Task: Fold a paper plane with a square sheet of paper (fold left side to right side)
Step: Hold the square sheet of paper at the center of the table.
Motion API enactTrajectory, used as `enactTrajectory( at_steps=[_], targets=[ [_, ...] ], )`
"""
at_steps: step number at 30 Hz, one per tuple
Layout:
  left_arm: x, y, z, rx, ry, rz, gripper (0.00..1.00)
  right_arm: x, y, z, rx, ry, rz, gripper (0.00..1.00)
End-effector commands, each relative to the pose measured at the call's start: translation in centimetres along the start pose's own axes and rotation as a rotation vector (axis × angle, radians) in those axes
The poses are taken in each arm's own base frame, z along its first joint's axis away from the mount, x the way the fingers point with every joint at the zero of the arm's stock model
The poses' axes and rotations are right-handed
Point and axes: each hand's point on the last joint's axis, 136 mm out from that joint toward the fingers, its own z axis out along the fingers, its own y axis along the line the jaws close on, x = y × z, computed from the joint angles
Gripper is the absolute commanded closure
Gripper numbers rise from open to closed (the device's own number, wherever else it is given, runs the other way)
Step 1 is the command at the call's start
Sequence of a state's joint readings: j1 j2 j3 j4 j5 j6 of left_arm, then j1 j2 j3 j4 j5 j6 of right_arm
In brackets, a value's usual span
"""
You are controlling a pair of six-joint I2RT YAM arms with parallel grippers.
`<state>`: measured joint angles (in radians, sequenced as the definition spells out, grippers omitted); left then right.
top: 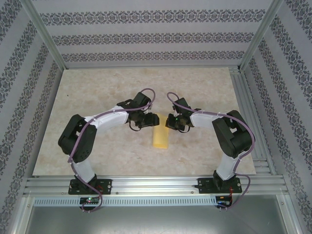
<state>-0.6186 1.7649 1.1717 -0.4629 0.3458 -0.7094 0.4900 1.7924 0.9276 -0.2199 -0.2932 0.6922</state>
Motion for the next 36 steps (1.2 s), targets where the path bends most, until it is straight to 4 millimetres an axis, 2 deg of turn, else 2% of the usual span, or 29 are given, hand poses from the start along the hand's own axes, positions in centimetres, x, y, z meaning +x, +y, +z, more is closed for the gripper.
enactTrajectory(
  at_steps=[1, 3, 5, 8, 11, 18, 36],
  targets=[
    [-1.2, -2.7, -0.4, 0.205, -0.035, -0.024, 0.55, 1.7, -3.2, 0.9, 0.103, 0.049, 0.027, 0.94],
    [-1.2, -4.0, -0.1, 0.29, -0.016, -0.038, 0.64, 1.7, -3.2, 0.9, 0.103, 0.048, 0.025, 0.94],
    [-1.3, -5.3, 0.0, 0.371, -0.011, -0.048, 0.68, 1.7, -3.1, 0.8, 0.101, 0.047, 0.025, 0.94],
    [-1.5, -6.1, 0.2, 0.424, -0.001, -0.058, 0.69, 1.6, -3.2, 0.8, 0.104, 0.046, 0.025, 0.94],
    [-1.2, -5.4, 1.4, 0.396, 0.027, -0.071, 0.7, 1.5, -3.2, 0.8, 0.106, 0.044, 0.026, 0.94],
    [0.2, -1.9, 4.2, 0.27, 0.077, -0.102, 0.73, 1.5, -3.2, 0.7, 0.108, 0.044, 0.025, 0.94],
    [1.5, 1.2, 5.9, 0.201, 0.104, -0.107, 0.74, 1.7, -4.1, 0.8, 0.142, 0.05, 0.02, 0.94]
  ],
)
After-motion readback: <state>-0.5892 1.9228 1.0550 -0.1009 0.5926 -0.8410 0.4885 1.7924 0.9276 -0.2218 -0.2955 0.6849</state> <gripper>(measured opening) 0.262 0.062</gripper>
